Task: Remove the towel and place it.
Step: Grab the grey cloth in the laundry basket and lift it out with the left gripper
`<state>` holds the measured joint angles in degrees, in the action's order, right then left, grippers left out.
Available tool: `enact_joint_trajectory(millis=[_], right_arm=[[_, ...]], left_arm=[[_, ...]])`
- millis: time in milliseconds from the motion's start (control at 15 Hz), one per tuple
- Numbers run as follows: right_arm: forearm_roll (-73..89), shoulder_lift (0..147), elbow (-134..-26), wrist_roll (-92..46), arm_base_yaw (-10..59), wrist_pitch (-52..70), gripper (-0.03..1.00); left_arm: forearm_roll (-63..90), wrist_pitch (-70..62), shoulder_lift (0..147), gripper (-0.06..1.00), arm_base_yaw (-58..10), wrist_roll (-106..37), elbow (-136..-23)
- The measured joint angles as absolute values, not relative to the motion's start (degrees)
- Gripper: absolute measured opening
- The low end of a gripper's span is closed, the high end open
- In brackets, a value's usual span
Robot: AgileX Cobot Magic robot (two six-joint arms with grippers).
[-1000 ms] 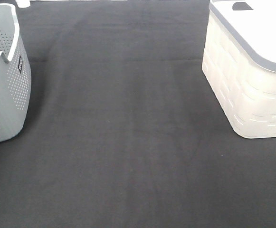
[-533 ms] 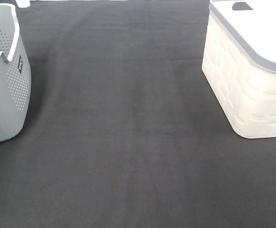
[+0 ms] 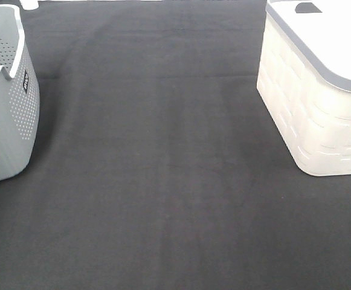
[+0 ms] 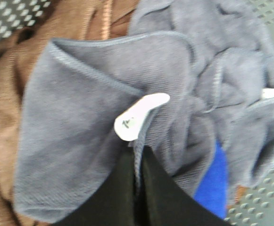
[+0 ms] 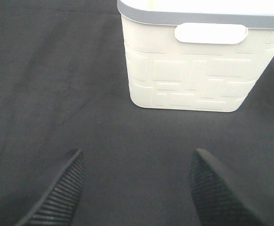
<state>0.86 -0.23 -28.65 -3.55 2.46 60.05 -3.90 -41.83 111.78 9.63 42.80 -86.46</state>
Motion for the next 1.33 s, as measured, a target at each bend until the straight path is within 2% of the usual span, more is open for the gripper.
enact_joint_trajectory(millis=[267, 733, 1067, 1333], right_arm=[[0.86, -0.23, -28.65, -3.55, 2.46, 60.05, 0.65], [0.86, -0.23, -28.65, -3.55, 2.46, 60.05, 0.65], [0.86, -0.23, -28.65, -3.55, 2.46, 60.05, 0.65], [0.86, -0.23, -28.65, -3.55, 2.46, 60.05, 0.65]], left_arm=[[0.86, -40.51, 110.64, 0.00, 9.63, 41.14, -86.46], [3.38, -32.20, 99.12, 0.00, 9.63, 39.42, -86.46], [6.02, -19.65, 89.50, 0.00, 9.34, 34.38, -86.46], [5.96, -9.80, 85.54, 0.00, 5.56, 27.90, -88.12]])
